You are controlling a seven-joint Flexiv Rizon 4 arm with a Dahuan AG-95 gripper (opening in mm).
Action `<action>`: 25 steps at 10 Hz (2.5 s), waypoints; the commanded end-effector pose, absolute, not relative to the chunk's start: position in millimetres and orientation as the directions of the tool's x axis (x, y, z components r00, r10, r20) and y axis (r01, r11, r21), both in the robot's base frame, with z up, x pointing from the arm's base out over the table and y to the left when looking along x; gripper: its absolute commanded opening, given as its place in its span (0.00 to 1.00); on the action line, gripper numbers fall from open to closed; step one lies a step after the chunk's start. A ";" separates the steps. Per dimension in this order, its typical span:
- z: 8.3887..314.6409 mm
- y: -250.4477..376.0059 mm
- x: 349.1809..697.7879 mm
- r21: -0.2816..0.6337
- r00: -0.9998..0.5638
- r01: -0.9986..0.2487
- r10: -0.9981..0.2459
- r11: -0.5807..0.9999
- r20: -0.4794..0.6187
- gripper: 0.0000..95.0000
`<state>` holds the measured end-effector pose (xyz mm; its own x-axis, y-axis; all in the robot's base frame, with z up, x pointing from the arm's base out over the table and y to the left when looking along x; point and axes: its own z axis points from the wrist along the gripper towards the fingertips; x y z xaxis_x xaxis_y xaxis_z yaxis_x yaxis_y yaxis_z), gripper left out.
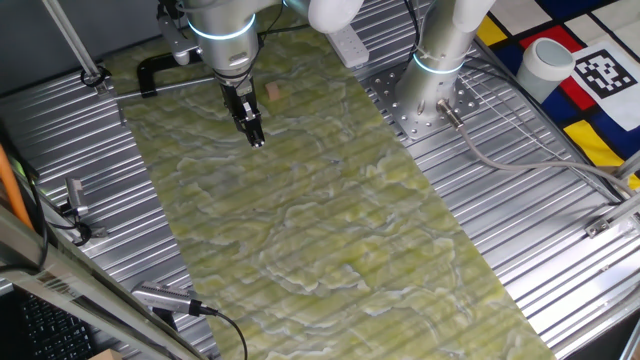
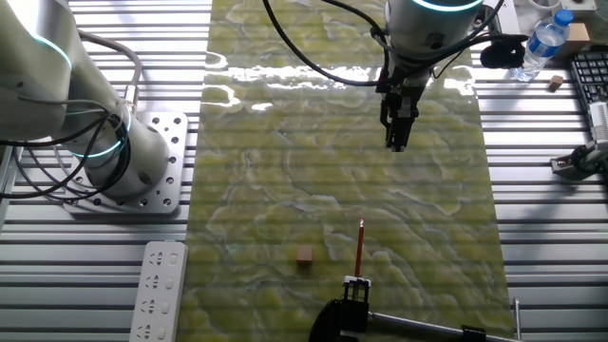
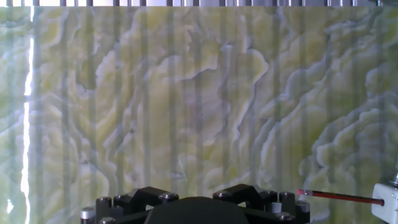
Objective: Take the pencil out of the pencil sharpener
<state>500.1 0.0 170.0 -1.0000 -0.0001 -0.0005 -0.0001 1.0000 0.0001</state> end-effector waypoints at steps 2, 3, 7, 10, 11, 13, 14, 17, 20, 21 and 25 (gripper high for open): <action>170.0 0.0 500.0 0.016 -0.959 -0.284 -0.284 0.959 -0.014 0.00; 170.0 0.0 500.0 0.016 -0.959 -0.283 -0.283 0.959 -0.013 0.00; 170.0 0.0 500.0 0.018 -0.959 -0.284 -0.284 0.959 -0.011 0.00; 170.0 0.0 500.0 0.021 -0.954 -0.300 -0.300 0.954 -0.011 0.00; 170.0 0.0 500.0 0.020 -0.953 -0.304 -0.303 0.953 -0.011 0.00; 169.8 0.0 500.0 0.022 -0.941 -0.339 -0.339 0.941 -0.004 0.00; 169.8 0.0 500.0 0.022 -0.939 -0.344 -0.344 0.939 -0.004 0.00; 169.6 -0.1 500.7 0.016 -0.879 -0.477 -0.477 0.879 -0.008 0.00; 164.7 -3.6 504.2 -0.003 -0.794 -0.608 -0.608 0.794 0.000 0.00; 162.7 -7.6 506.2 -0.005 -0.763 -0.646 -0.646 0.763 0.001 0.00; 152.8 -61.8 513.8 -0.005 -0.647 -0.762 -0.762 0.647 -0.001 0.00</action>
<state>511.7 -46.8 156.0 -0.6861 -0.7275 -0.0017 -0.7275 0.6861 -0.0033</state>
